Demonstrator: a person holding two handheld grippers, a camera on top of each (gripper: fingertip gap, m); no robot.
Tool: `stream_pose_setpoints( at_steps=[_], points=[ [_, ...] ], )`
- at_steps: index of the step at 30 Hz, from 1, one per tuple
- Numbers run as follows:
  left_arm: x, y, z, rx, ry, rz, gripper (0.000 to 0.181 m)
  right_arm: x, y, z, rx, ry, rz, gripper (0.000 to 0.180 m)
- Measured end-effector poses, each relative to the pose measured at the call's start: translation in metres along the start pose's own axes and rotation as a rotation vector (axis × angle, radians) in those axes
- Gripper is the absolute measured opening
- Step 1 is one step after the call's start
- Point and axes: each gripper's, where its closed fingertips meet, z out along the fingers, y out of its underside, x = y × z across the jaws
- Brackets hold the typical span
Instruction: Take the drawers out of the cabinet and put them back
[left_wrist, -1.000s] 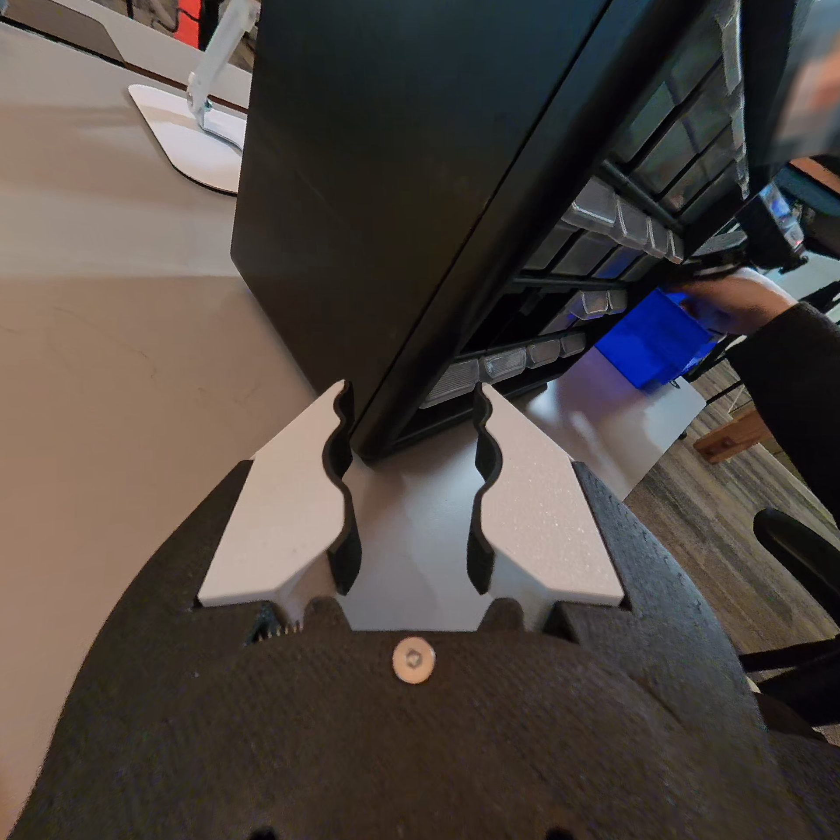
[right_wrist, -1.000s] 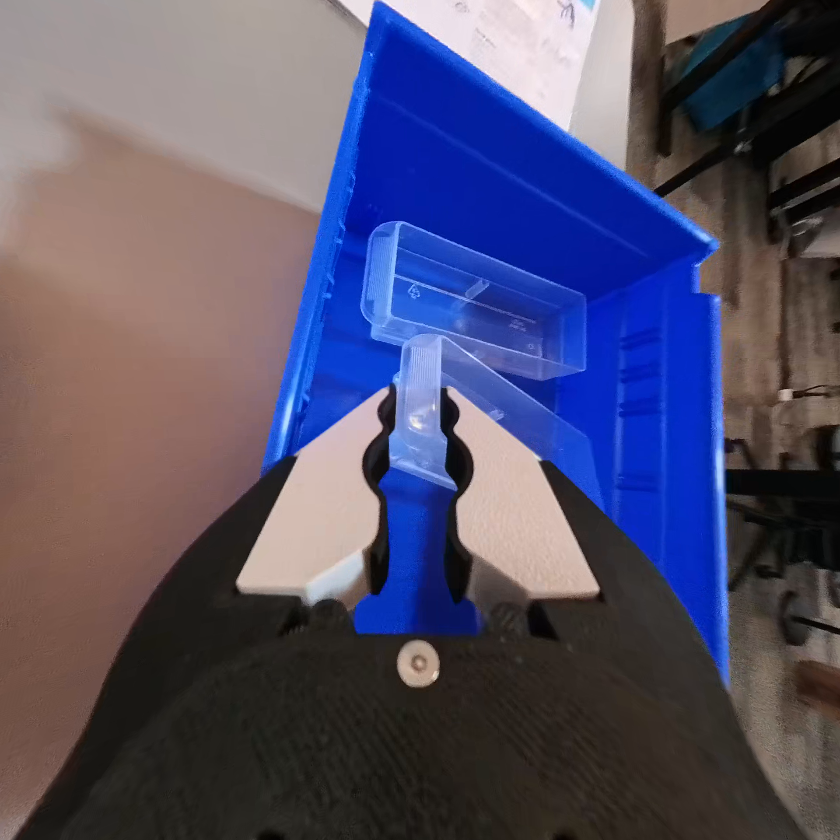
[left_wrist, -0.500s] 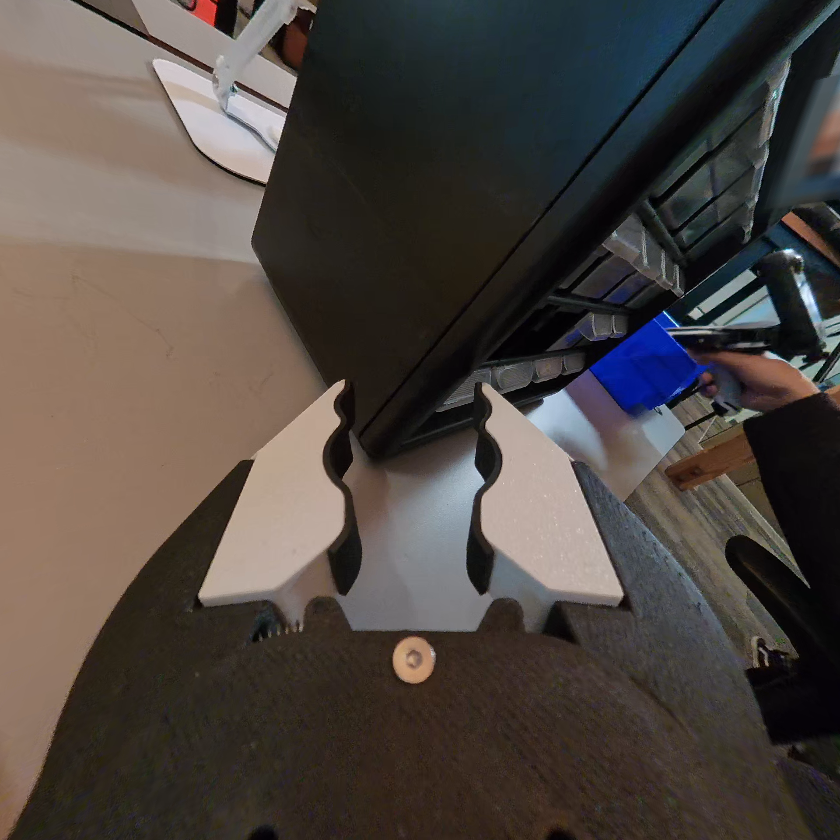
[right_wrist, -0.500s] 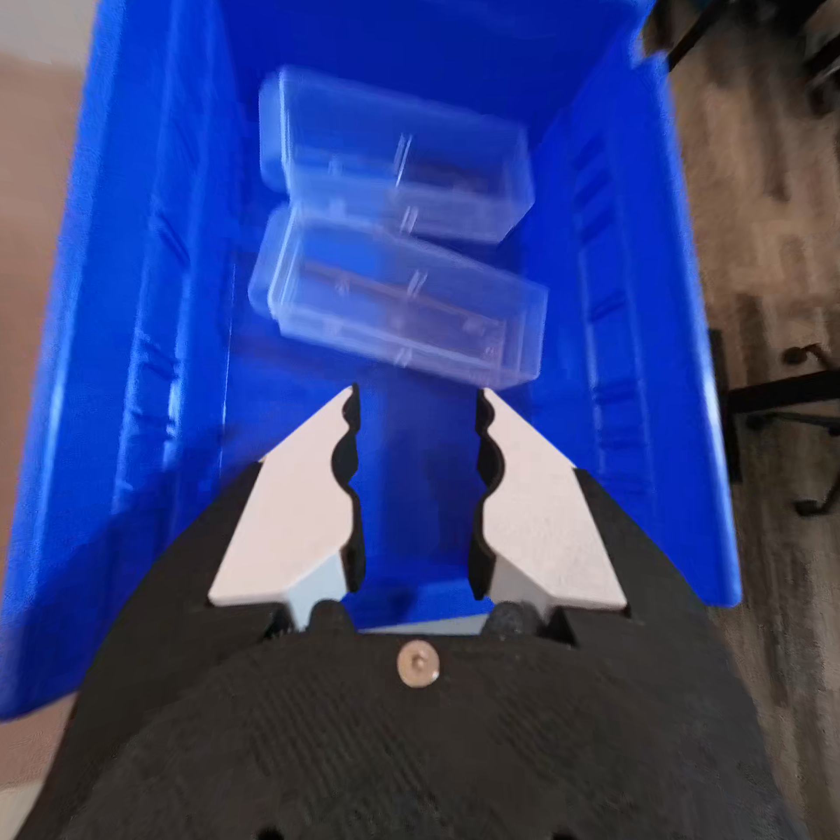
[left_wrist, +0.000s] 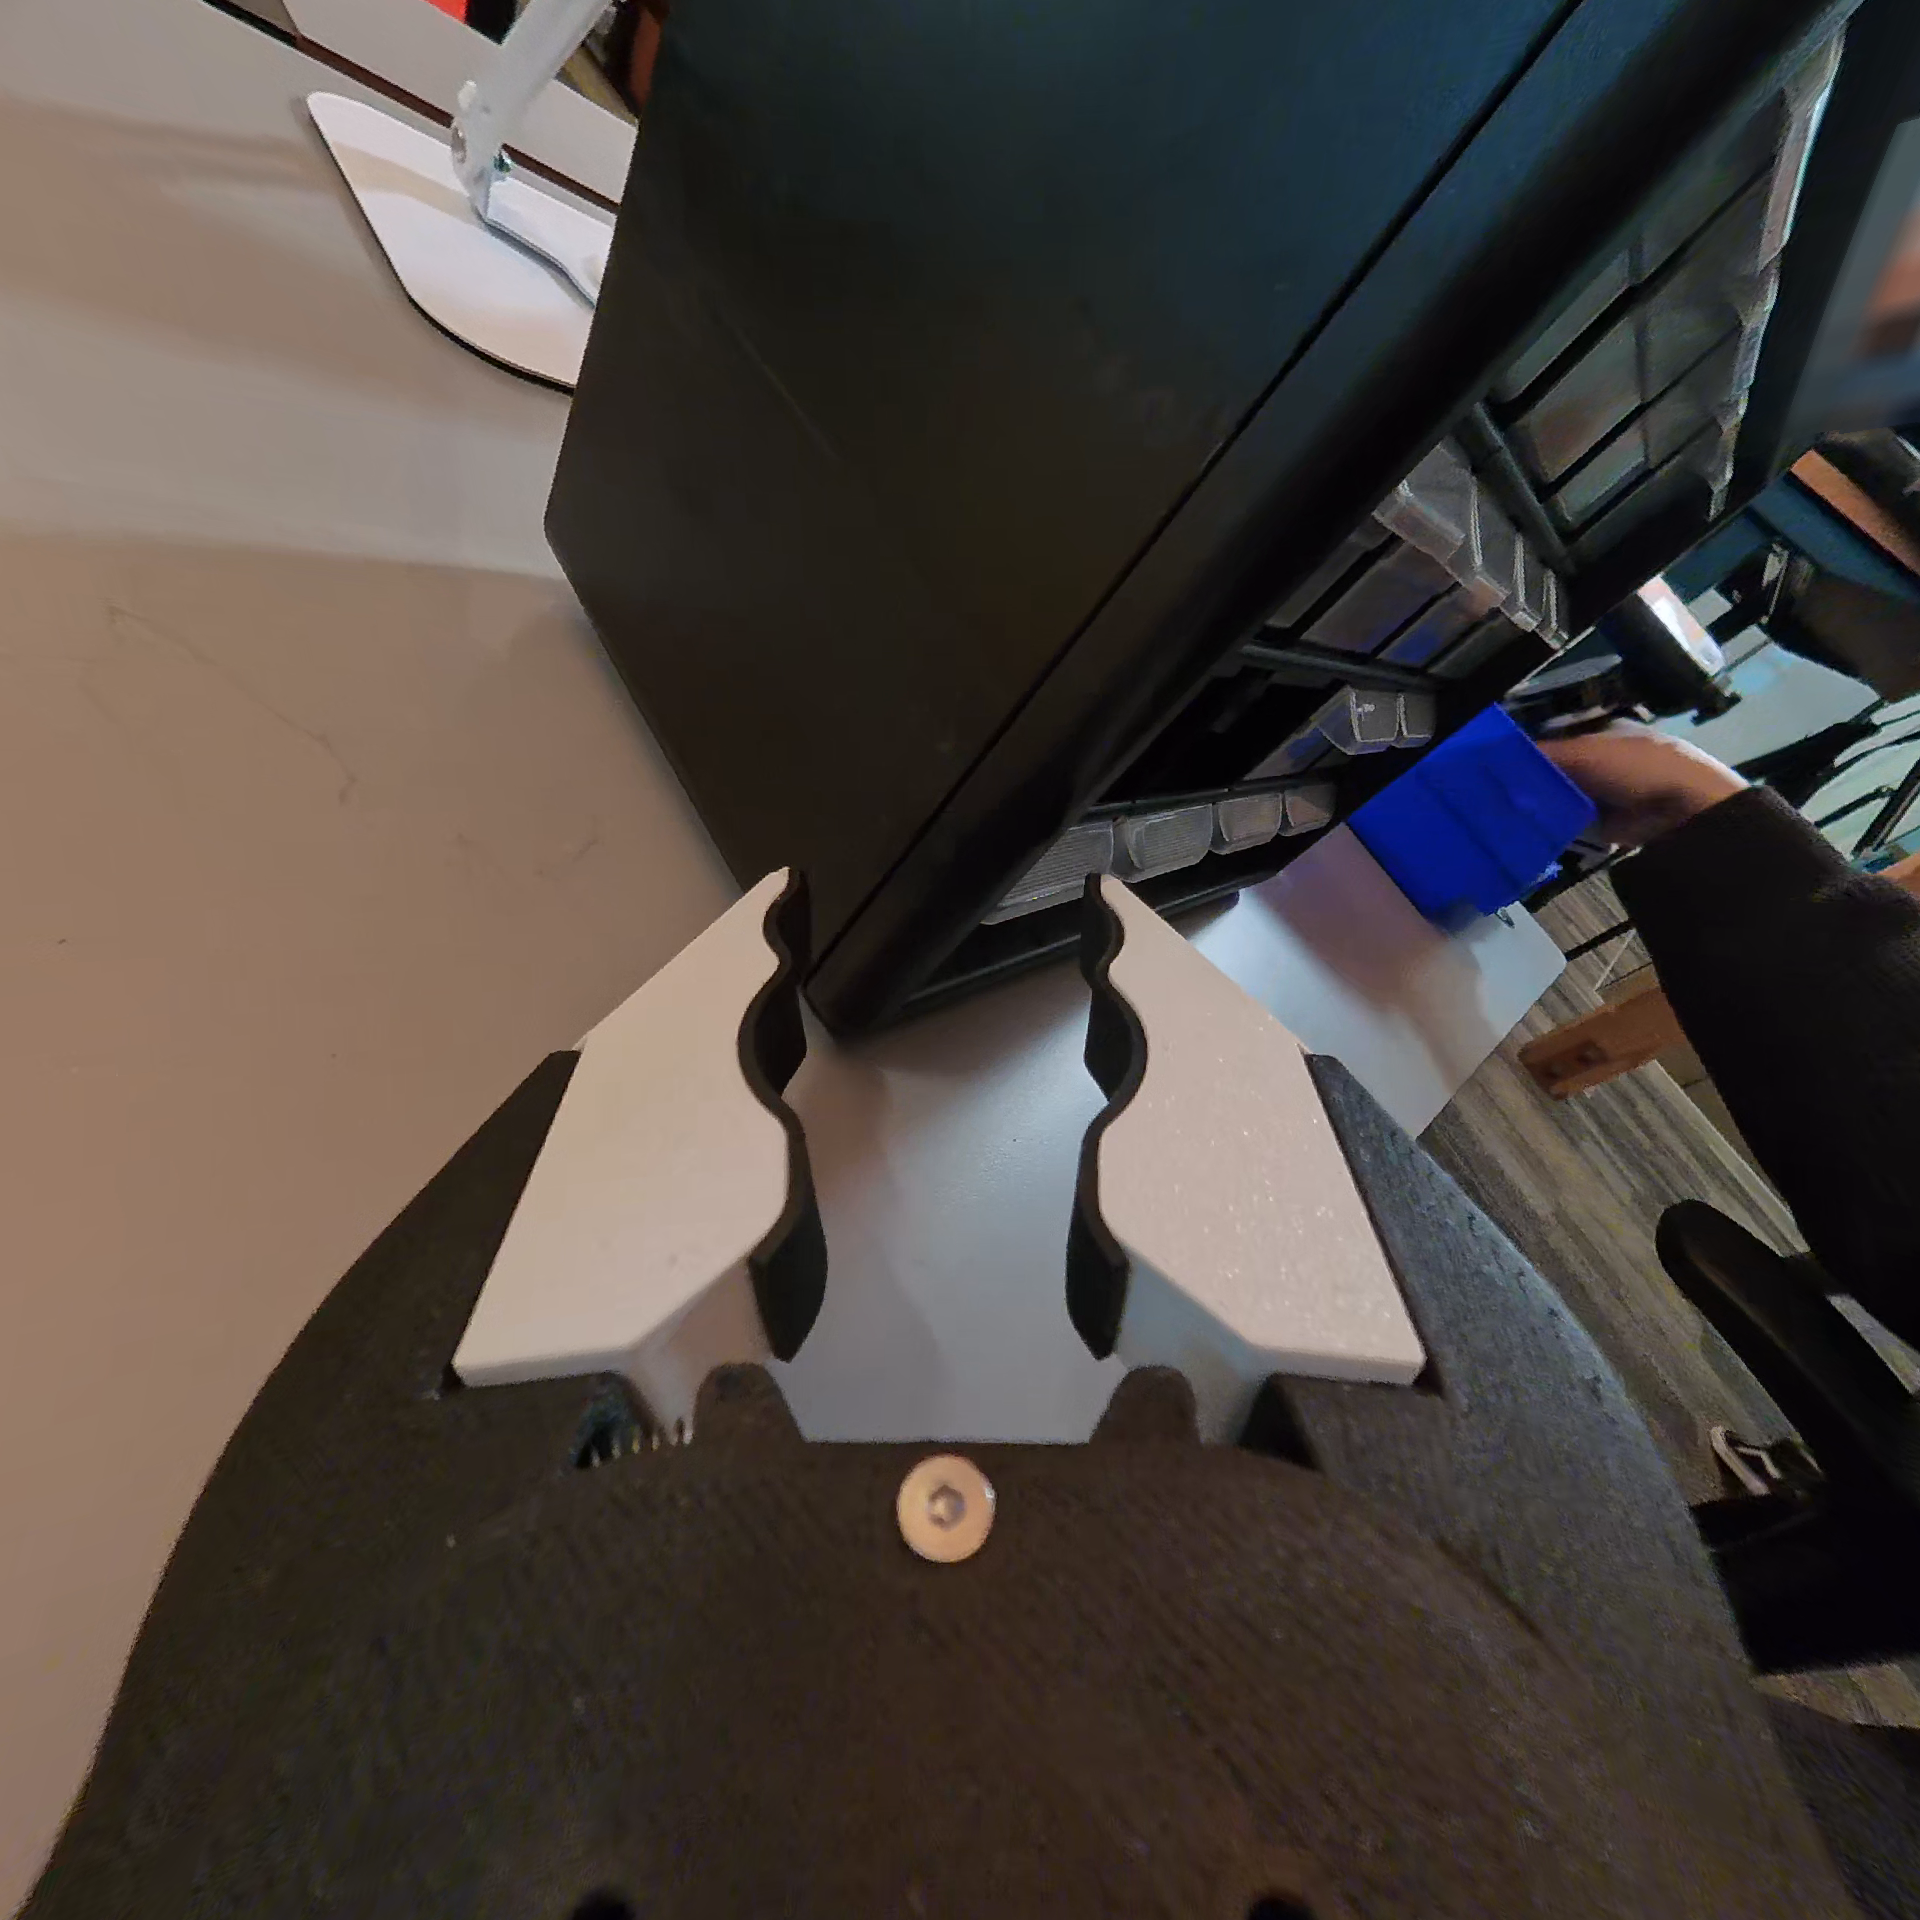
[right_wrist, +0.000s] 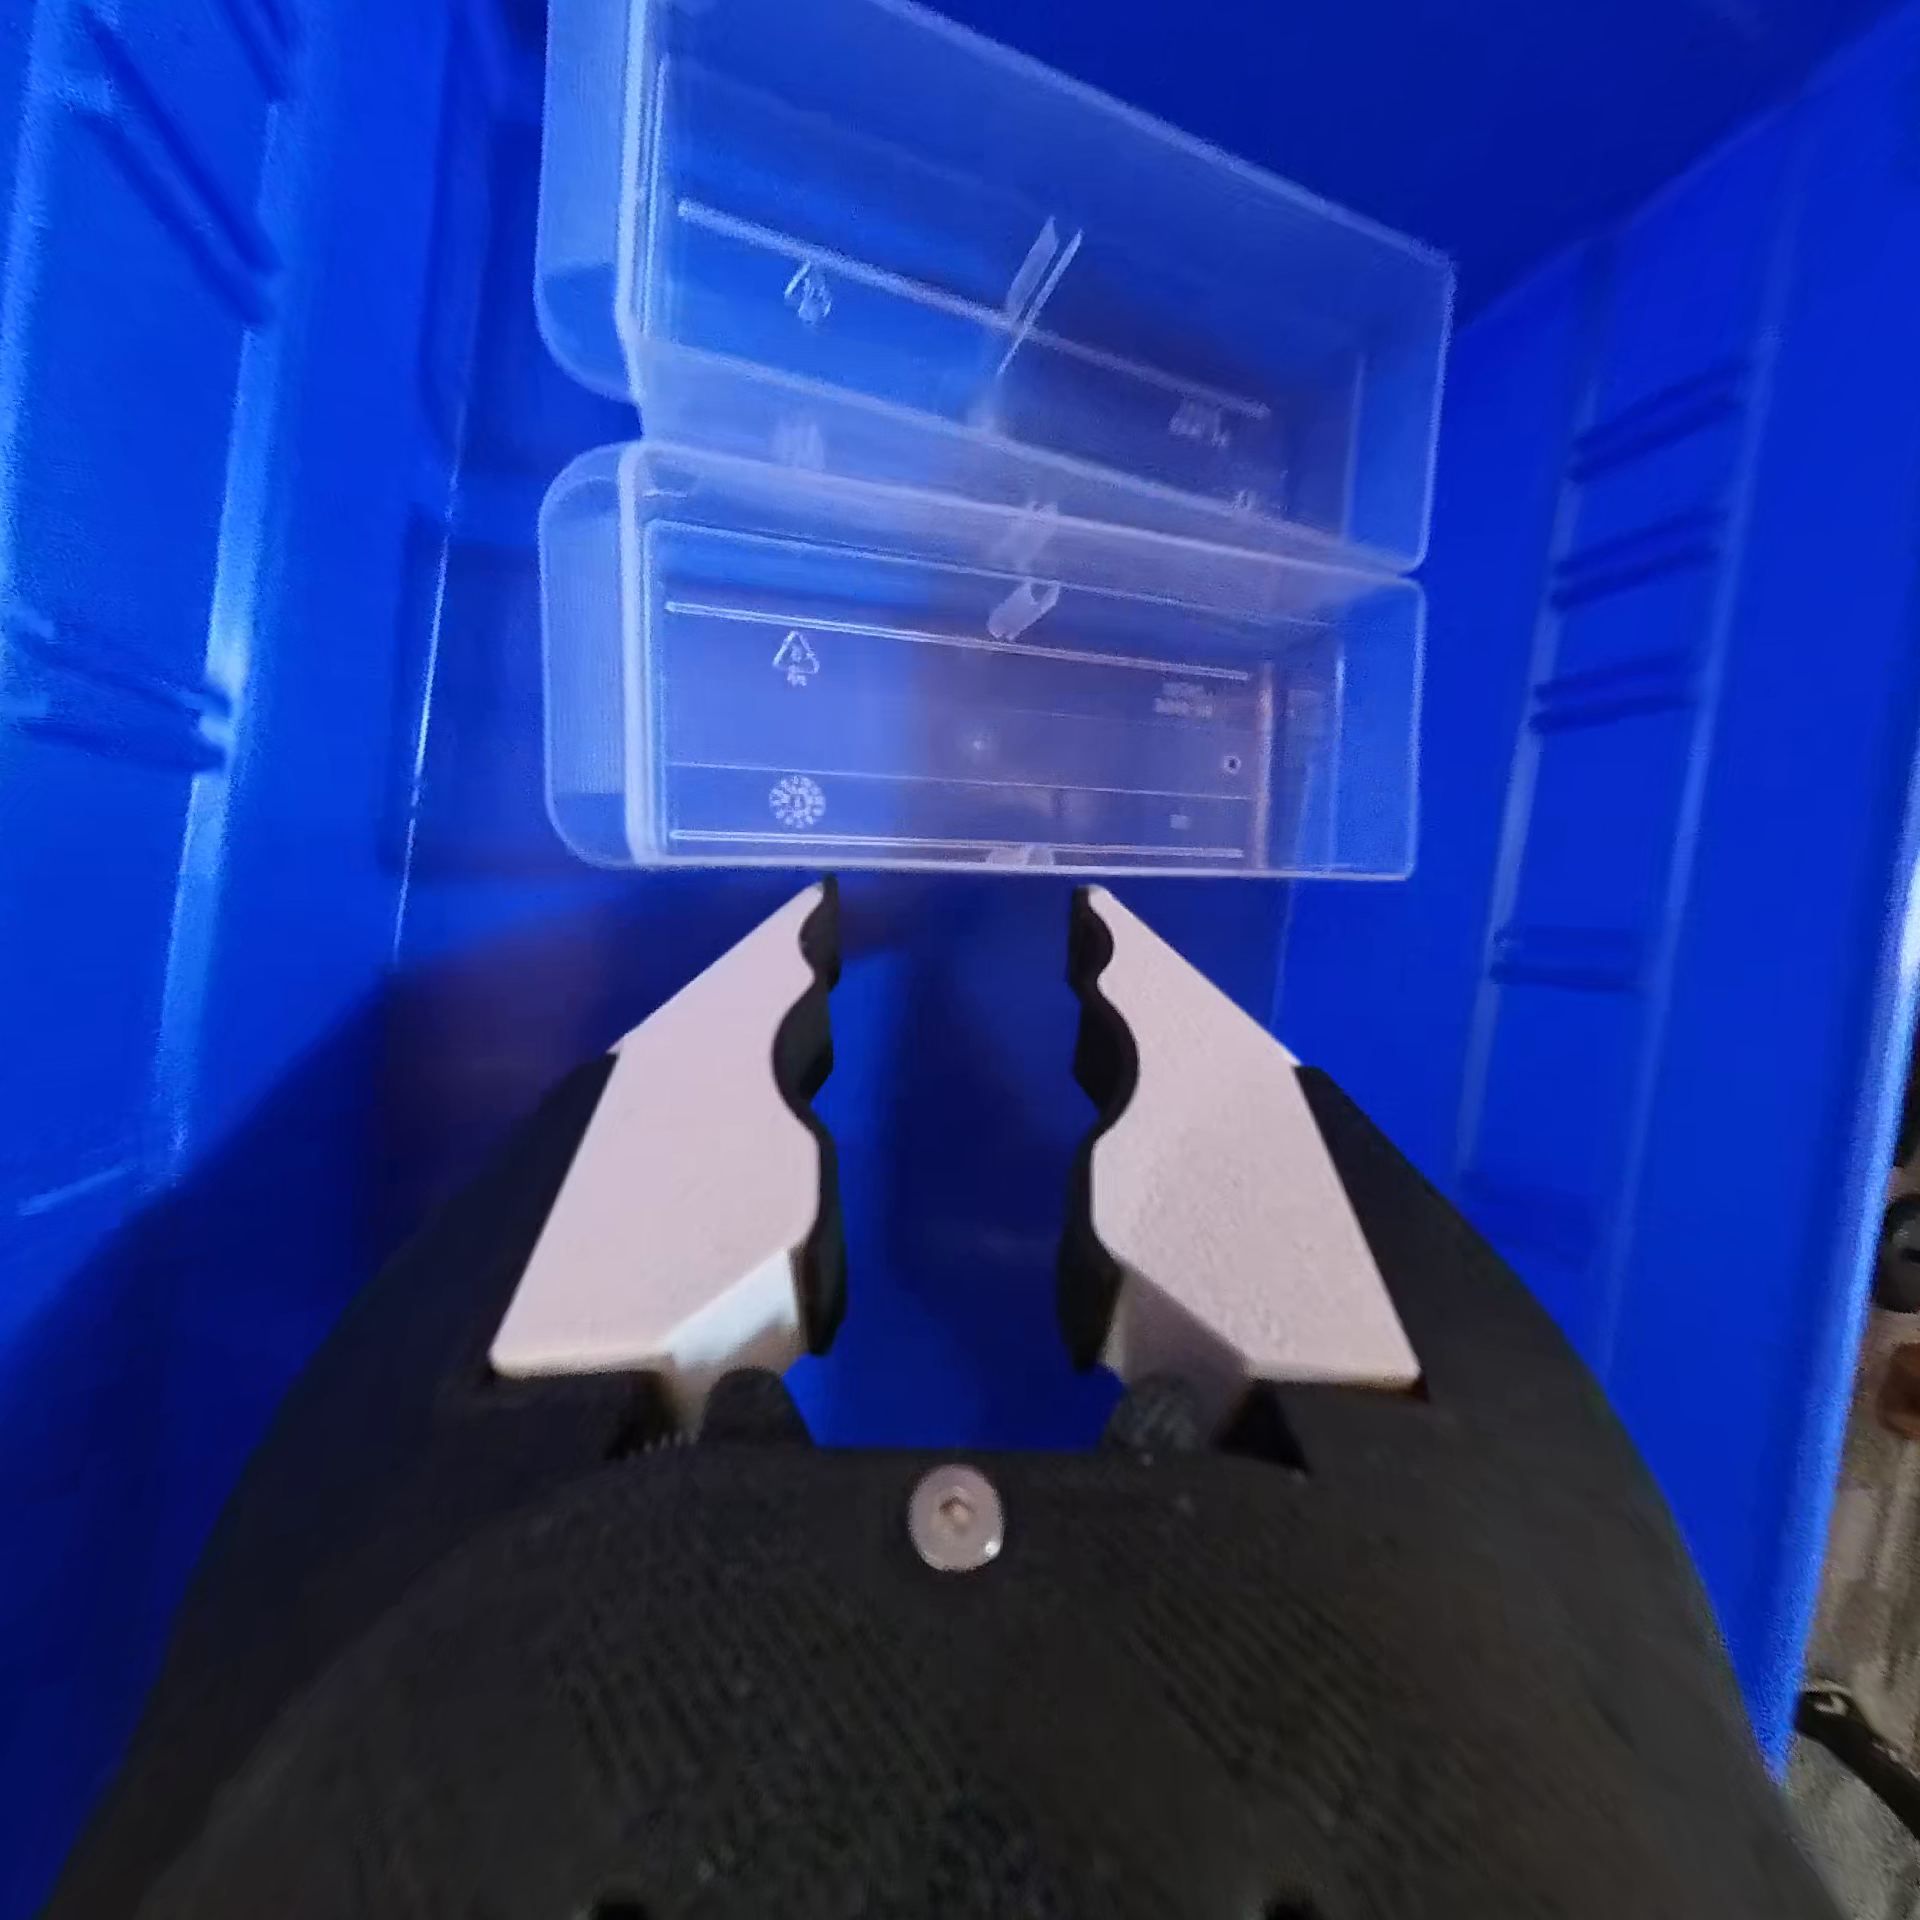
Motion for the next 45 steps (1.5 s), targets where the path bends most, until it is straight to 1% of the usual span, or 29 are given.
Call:
stream_pose_setpoints(
  at_steps=[3, 9, 12, 14, 16, 18, 20, 22, 23, 25, 27, 28, 30, 32, 33, 35, 36, 37, 39, 41, 43, 45],
  points=[
    [0.000, 0.000, 0.000, 0.001, 0.004, -0.004, 0.050, 0.000, -0.009, 0.003, 0.001, 0.015, -0.009, 0.045],
    [0.001, 0.000, -0.001, -0.001, 0.009, -0.004, 0.050, -0.007, -0.011, -0.001, 0.012, 0.005, -0.030, 0.044],
    [0.001, 0.000, -0.001, -0.001, 0.009, -0.004, 0.050, 0.002, -0.010, -0.009, 0.031, 0.044, -0.019, 0.044],
    [0.001, 0.000, -0.001, 0.000, 0.008, -0.002, 0.050, 0.011, -0.015, -0.021, 0.074, 0.080, 0.020, 0.045],
    [0.001, 0.000, 0.000, -0.001, 0.006, -0.002, 0.050, 0.011, -0.025, -0.041, 0.148, 0.061, 0.077, 0.048],
    [0.000, 0.000, 0.000, -0.002, 0.004, -0.002, 0.050, 0.007, -0.039, -0.071, 0.238, 0.024, 0.119, 0.053],
    [0.000, 0.001, 0.000, -0.003, 0.002, -0.004, 0.050, 0.006, -0.055, -0.112, 0.364, 0.045, 0.124, 0.057],
    [0.000, 0.001, 0.000, -0.005, 0.002, -0.005, 0.050, -0.005, -0.073, -0.163, 0.544, 0.073, 0.099, 0.055],
    [0.000, 0.001, 0.000, -0.006, 0.002, -0.006, 0.050, -0.020, -0.081, -0.188, 0.646, 0.063, 0.081, 0.053],
    [0.000, 0.002, 0.001, -0.010, 0.003, -0.007, 0.050, -0.066, -0.090, -0.227, 0.826, -0.012, 0.022, 0.044],
    [0.000, 0.002, 0.001, -0.011, 0.004, -0.006, 0.050, -0.121, -0.088, -0.247, 0.947, -0.086, -0.061, 0.039],
    [0.001, 0.002, 0.001, -0.011, 0.005, -0.004, 0.050, -0.147, -0.086, -0.251, 0.990, -0.090, -0.104, 0.038],
    [0.002, 0.002, 0.001, -0.011, 0.002, 0.011, 0.050, -0.195, -0.080, -0.255, 1.069, -0.040, -0.221, 0.037],
    [0.004, 0.002, 0.001, -0.009, -0.001, 0.031, 0.050, -0.240, -0.076, -0.254, 1.139, 0.087, -0.395, 0.032],
    [0.005, 0.002, 0.001, -0.009, -0.002, 0.044, 0.050, -0.264, -0.072, -0.247, 1.131, 0.150, -0.517, 0.025],
    [0.007, 0.003, 0.000, -0.012, -0.002, 0.072, 0.050, -0.308, -0.062, -0.214, 0.981, 0.244, -0.802, 0.027],
    [0.008, 0.003, 0.000, -0.012, -0.003, 0.087, 0.050, -0.323, -0.060, -0.203, 0.943, 0.293, -0.900, 0.028],
    [0.009, 0.002, 0.000, -0.013, -0.004, 0.103, 0.050, -0.335, -0.060, -0.201, 0.962, 0.339, -0.959, 0.028],
    [0.011, 0.002, -0.001, -0.013, -0.008, 0.135, 0.050, -0.348, -0.066, -0.205, 1.037, 0.444, -1.016, 0.026],
    [0.012, 0.003, -0.001, -0.014, -0.014, 0.159, 0.049, -0.351, -0.070, -0.200, 1.036, 0.505, -1.038, 0.027],
    [0.013, 0.004, 0.000, -0.016, -0.011, 0.164, 0.049, -0.351, -0.070, -0.190, 1.010, 0.481, -1.025, 0.030],
    [0.013, 0.006, 0.002, -0.027, -0.005, 0.155, 0.050, -0.346, -0.073, -0.185, 0.999, 0.483, -0.998, 0.029]
  ],
)
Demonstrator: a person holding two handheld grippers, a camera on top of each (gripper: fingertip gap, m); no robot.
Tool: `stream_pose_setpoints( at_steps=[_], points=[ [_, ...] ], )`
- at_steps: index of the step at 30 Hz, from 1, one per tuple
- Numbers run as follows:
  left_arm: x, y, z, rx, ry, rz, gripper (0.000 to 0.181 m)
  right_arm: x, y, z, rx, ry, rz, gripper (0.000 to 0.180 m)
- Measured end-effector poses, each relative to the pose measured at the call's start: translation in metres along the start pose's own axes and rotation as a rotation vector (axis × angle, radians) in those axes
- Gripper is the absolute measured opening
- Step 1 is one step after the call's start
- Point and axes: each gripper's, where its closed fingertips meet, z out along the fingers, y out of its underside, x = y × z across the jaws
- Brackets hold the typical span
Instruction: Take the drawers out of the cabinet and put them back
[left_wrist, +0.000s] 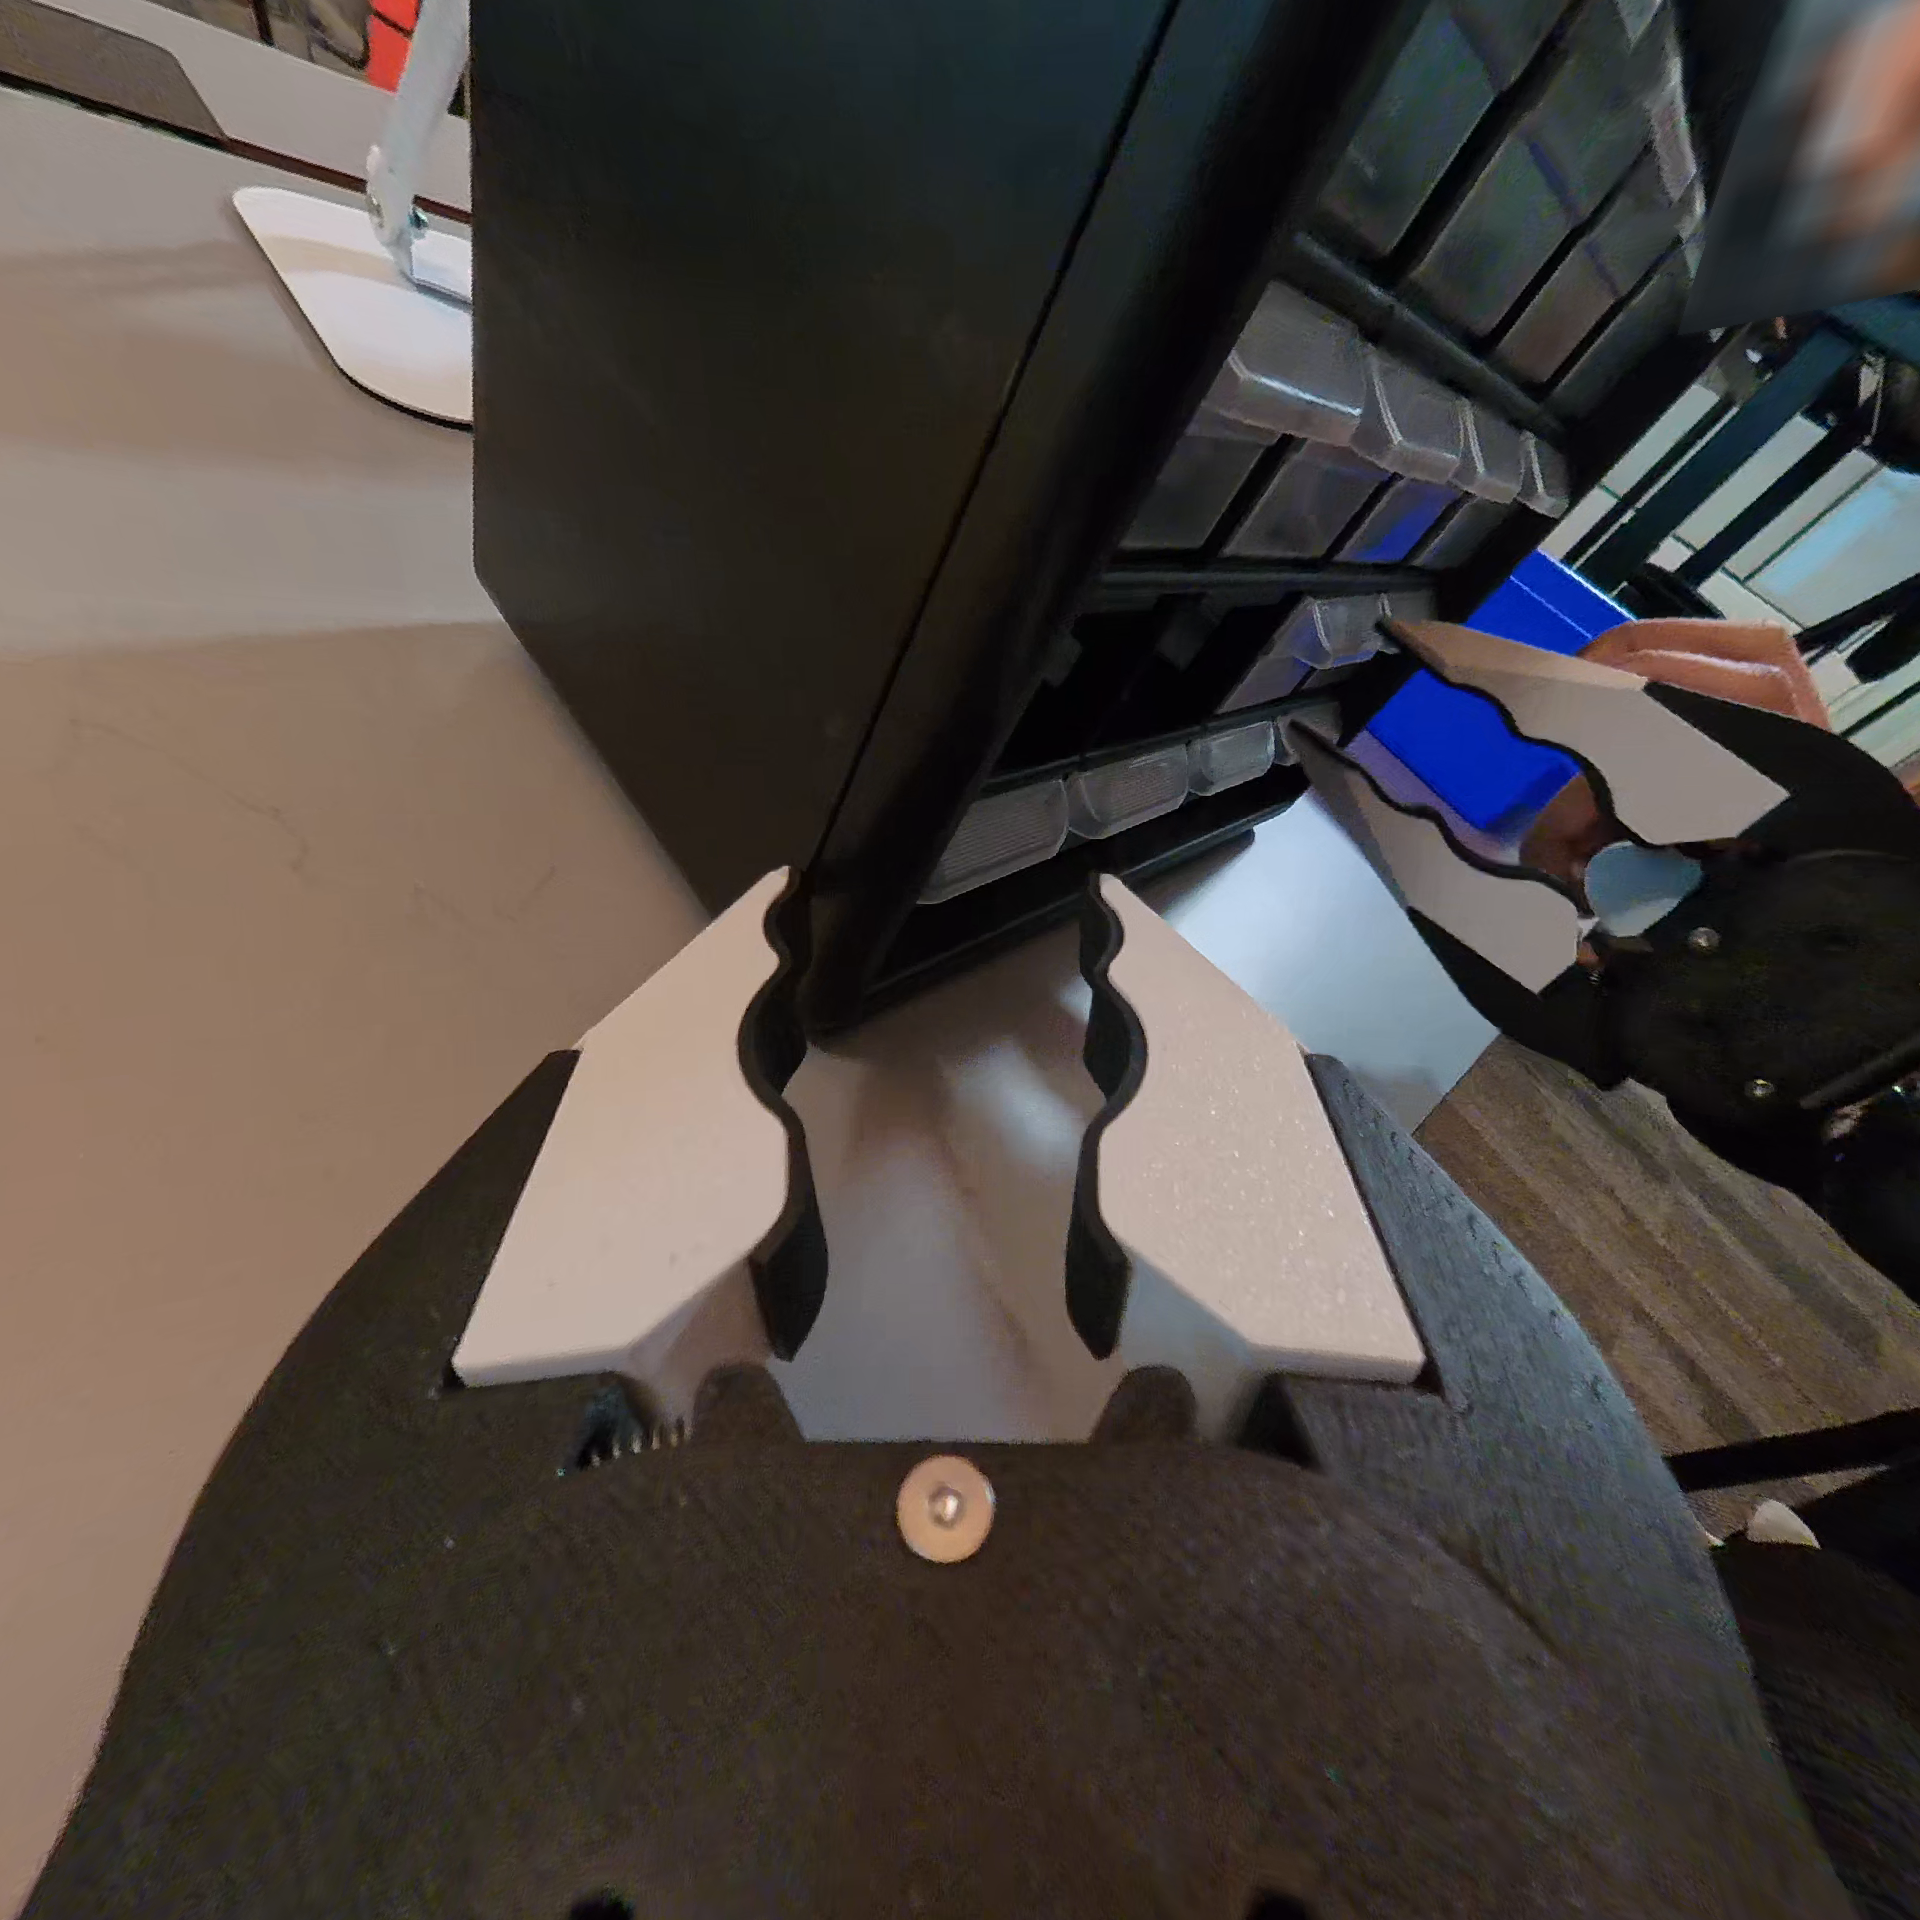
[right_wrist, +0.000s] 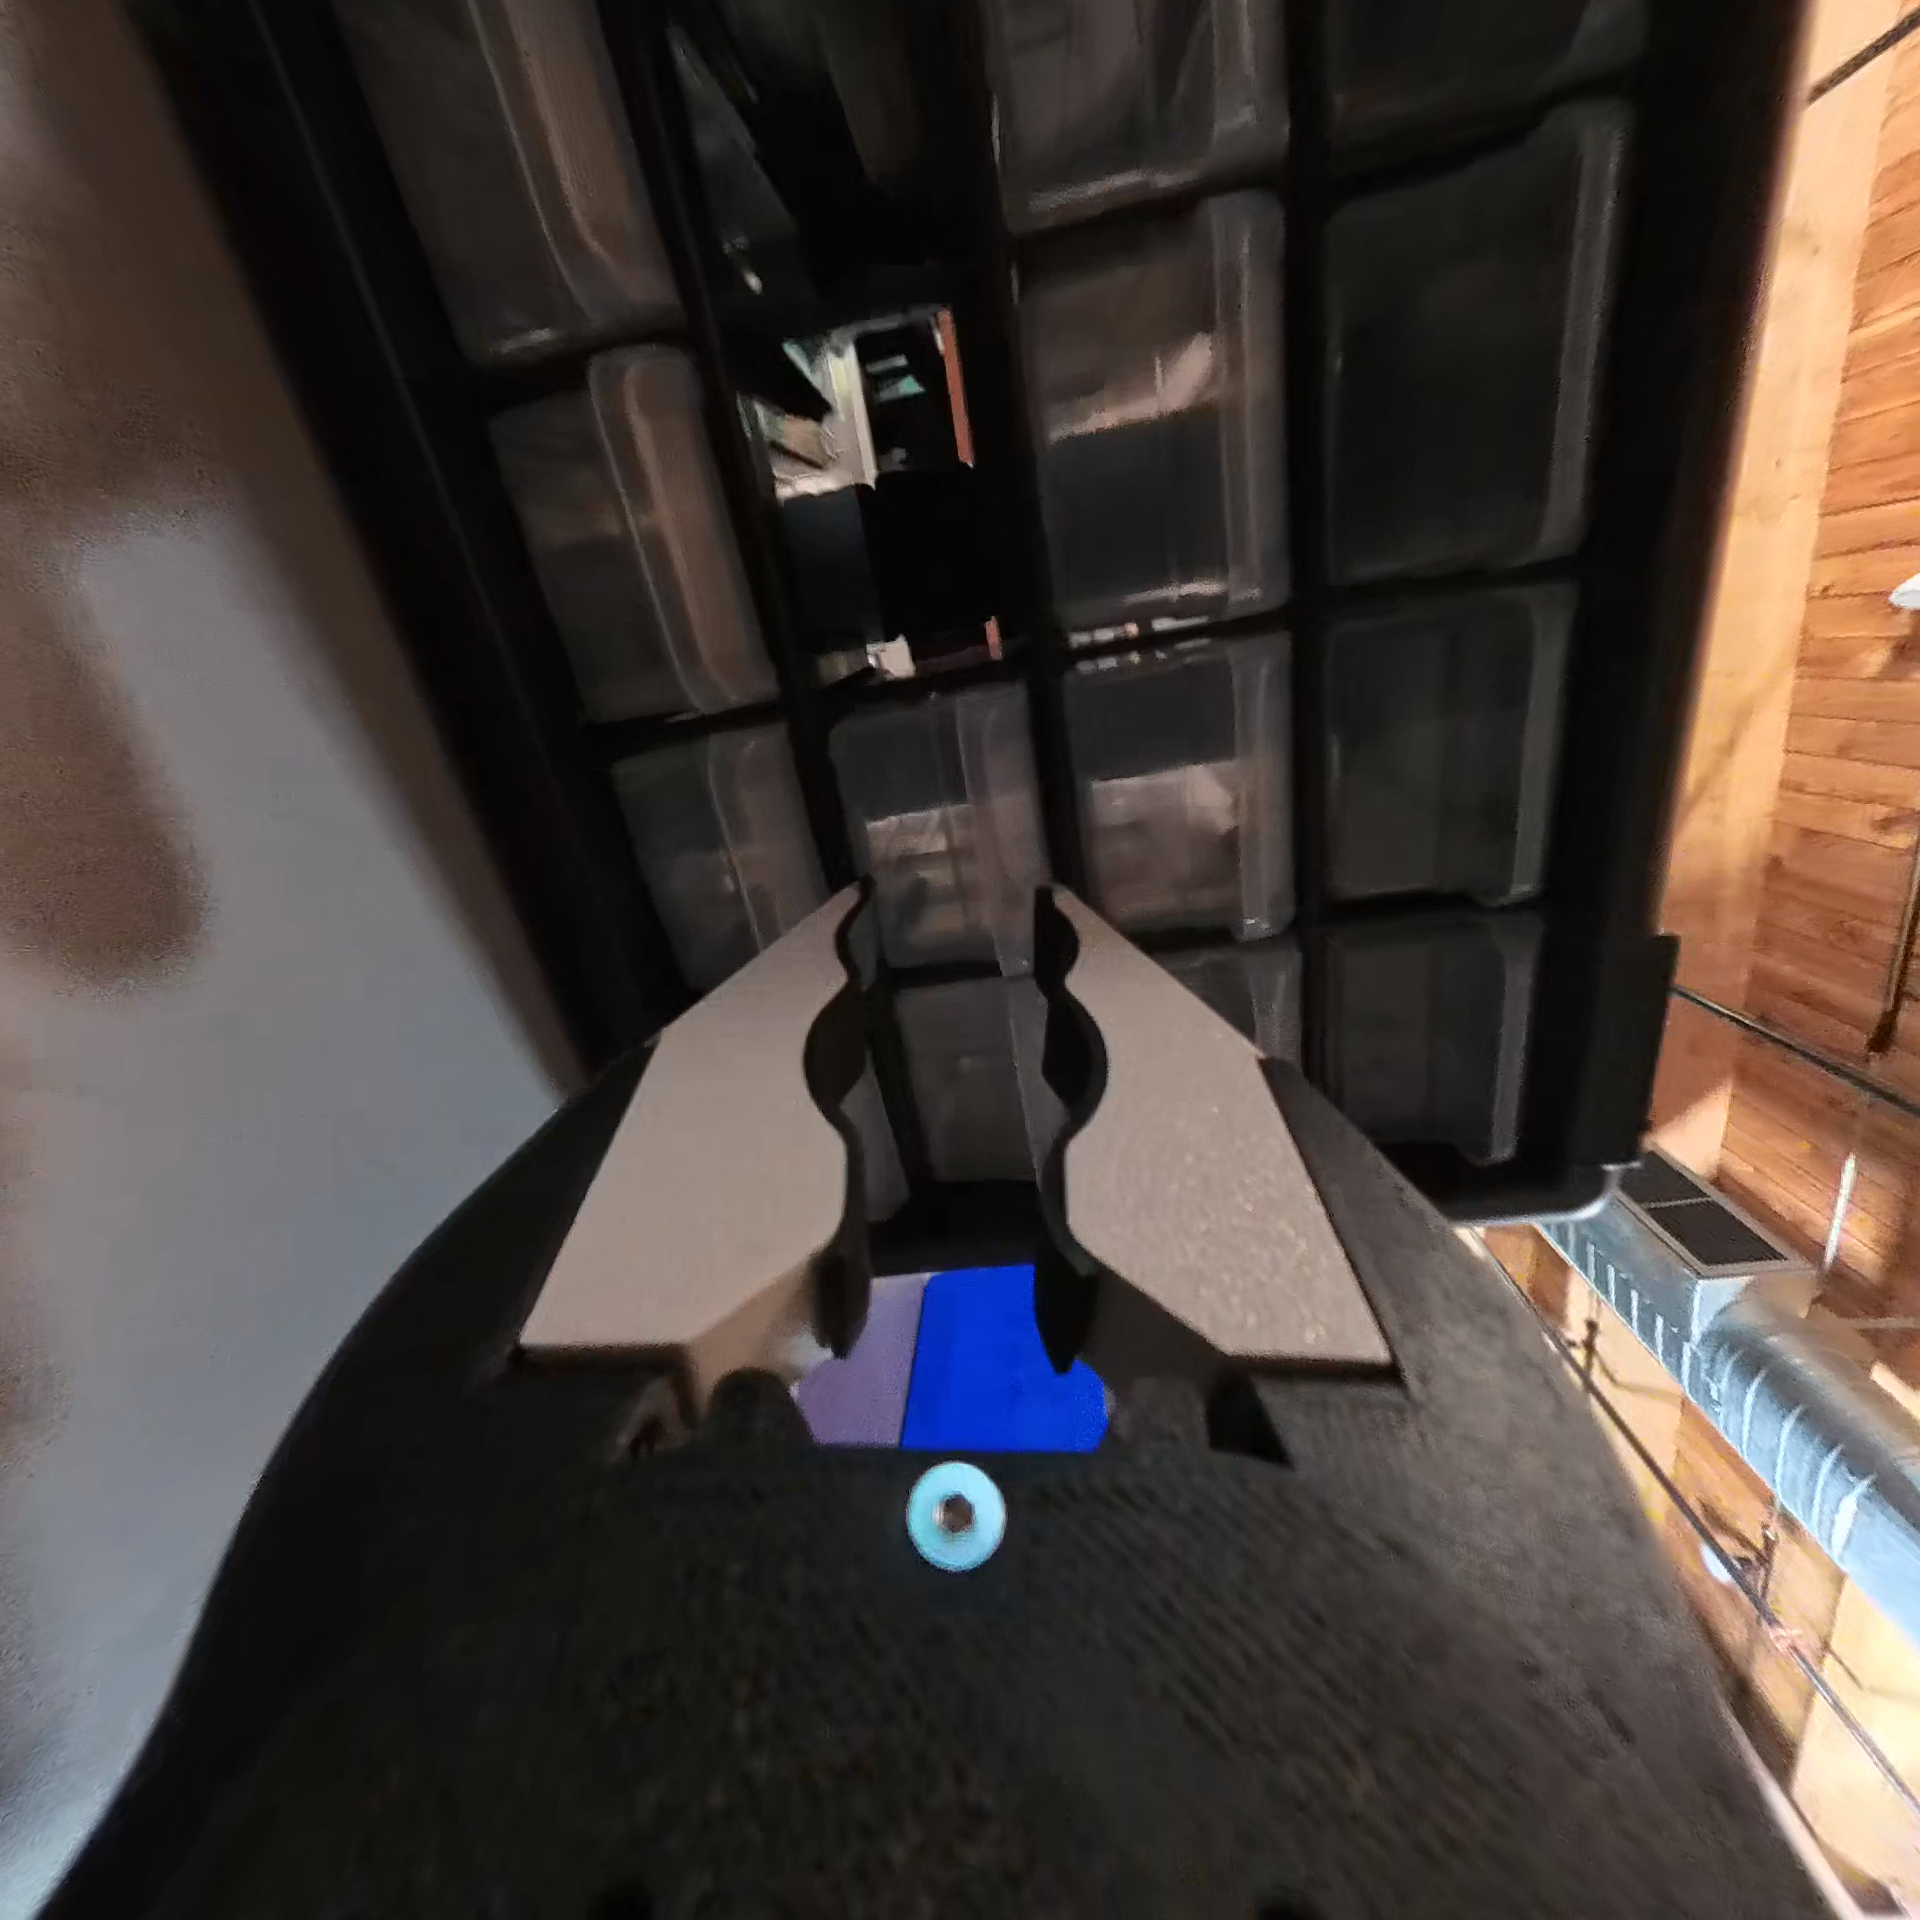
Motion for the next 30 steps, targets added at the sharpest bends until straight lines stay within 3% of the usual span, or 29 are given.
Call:
stream_pose_setpoints(
  at_steps=[6, 15, 22, 30],
  points=[
    [-0.001, 0.000, 0.000, 0.001, -0.002, -0.008, 0.050, 0.013, 0.008, 0.006, -0.018, 0.082, -0.036, 0.010],
    [-0.002, 0.002, 0.001, -0.002, 0.000, -0.047, 0.050, 0.011, 0.000, -0.033, 0.021, 0.042, -0.016, 0.010],
    [-0.002, 0.002, 0.002, -0.002, -0.005, -0.039, 0.050, -0.005, 0.008, -0.042, 0.012, -0.073, 0.122, 0.037],
    [0.001, -0.007, -0.002, 0.044, 0.057, -0.077, 0.058, -0.002, 0.017, -0.036, 0.042, -0.085, 0.242, 0.038]
  ],
)
